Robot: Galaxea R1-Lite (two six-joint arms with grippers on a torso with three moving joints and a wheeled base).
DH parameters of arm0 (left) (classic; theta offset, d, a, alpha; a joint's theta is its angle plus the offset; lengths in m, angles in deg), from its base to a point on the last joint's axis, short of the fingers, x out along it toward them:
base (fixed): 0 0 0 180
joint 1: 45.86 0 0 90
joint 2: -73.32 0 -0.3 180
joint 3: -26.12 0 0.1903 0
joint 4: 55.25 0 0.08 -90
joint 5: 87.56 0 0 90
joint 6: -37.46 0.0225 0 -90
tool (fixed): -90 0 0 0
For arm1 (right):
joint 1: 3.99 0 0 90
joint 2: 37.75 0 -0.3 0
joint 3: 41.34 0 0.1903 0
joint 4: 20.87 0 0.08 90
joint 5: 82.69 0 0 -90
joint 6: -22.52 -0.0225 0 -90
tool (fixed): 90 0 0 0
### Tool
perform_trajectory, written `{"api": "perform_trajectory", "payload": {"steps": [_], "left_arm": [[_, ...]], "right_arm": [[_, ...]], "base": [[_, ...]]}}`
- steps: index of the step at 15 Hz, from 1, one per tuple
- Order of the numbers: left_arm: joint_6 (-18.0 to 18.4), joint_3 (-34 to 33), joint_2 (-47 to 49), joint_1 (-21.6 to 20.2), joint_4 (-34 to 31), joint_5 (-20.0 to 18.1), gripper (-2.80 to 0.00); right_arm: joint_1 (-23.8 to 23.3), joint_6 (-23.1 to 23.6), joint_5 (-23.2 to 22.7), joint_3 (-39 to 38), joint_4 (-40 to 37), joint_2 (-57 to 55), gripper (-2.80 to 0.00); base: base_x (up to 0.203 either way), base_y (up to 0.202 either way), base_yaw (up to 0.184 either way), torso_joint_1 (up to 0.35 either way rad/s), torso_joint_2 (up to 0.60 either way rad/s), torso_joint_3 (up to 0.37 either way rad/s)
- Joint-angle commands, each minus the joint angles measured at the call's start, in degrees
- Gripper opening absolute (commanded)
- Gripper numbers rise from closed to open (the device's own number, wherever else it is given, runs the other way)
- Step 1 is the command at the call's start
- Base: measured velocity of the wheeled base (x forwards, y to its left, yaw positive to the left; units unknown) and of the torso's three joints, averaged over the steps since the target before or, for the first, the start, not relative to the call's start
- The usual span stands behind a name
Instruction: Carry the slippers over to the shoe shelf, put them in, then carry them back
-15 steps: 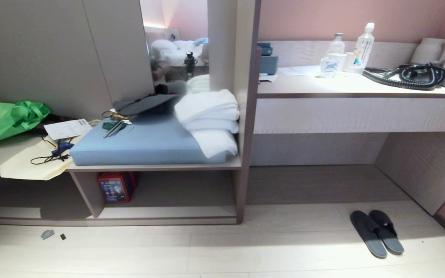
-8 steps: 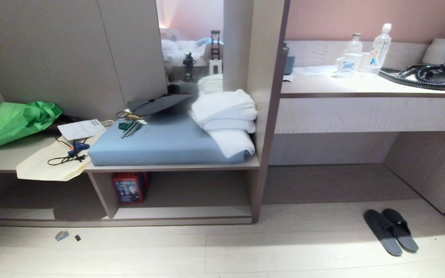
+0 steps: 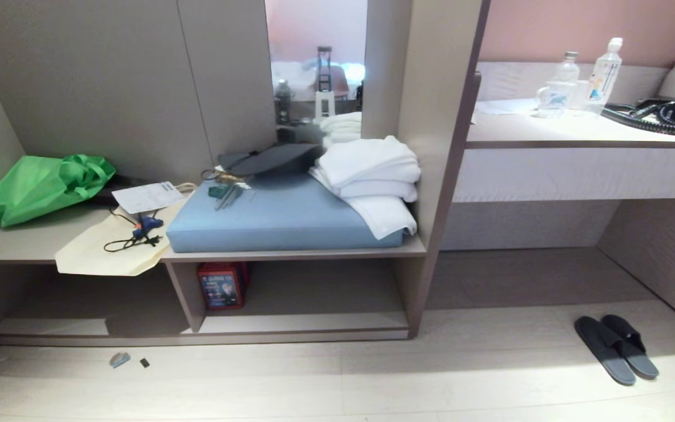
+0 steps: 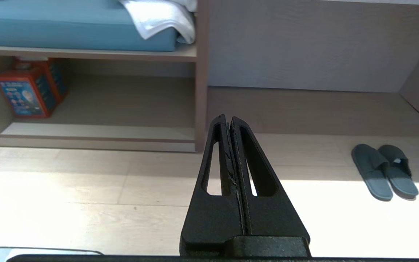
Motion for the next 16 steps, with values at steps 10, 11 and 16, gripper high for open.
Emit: {"api": "perform_trajectory", "payload": {"steps": [10, 11, 16], "left_arm": [[0.02, 0.00, 0.07, 0.01, 0.02, -0.10, -2.80], [-0.08, 0.00, 0.07, 0.01, 0.02, -0.07, -2.80], [-0.01, 0.00, 0.07, 0.01, 0.02, -0.01, -2.80]], "right_arm": [[0.05, -0.98, 0.18, 0.00, 0.01, -0.07, -2.80], [0.01, -0.98, 0.18, 0.00, 0.01, -0.07, -2.80], [0.01, -0.89, 0.18, 0.00, 0.01, -0.07, -2.80]], "base": [[0.000, 0.177, -0.002, 0.002, 0.00, 0.002], [0.000, 0.000, 0.000, 0.000, 0.00, 0.000], [-0.087, 0.002, 0.001, 0.003, 0.00, -0.001]]}}
